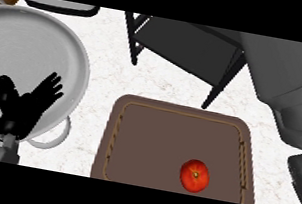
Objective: Pick the bell pepper from the tray and place it in the tiered shelf
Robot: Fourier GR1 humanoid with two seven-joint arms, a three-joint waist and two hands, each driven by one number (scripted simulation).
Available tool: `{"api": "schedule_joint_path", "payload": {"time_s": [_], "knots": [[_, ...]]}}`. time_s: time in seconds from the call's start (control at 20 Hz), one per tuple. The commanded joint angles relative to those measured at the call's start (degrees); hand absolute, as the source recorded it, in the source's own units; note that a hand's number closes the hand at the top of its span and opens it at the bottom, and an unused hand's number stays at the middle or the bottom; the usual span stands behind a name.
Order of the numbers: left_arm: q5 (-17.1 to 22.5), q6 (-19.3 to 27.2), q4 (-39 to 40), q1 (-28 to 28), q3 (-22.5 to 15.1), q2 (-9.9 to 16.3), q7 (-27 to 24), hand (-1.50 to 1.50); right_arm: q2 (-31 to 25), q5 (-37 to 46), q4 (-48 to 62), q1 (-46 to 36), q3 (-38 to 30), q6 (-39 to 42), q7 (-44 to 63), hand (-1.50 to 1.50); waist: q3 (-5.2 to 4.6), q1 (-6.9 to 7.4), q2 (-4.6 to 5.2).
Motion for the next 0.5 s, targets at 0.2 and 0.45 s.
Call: {"api": "schedule_joint_path", "payload": {"time_s": [0.2,0.45], "knots": [[-1.2,0.3,0.3,1.2,-0.6,0.3,2.5,0.00,-0.4,0.2,-4.6,1.0,-4.4,-13.0,1.1,-1.50,-0.31,-0.28,0.00],[-0.7,0.7,2.4,0.0,0.4,-0.4,2.0,0.00,-6.7,7.5,-3.6,-0.2,-3.7,-13.2,7.4,-1.50,-0.38,-1.27,-0.14]]}}
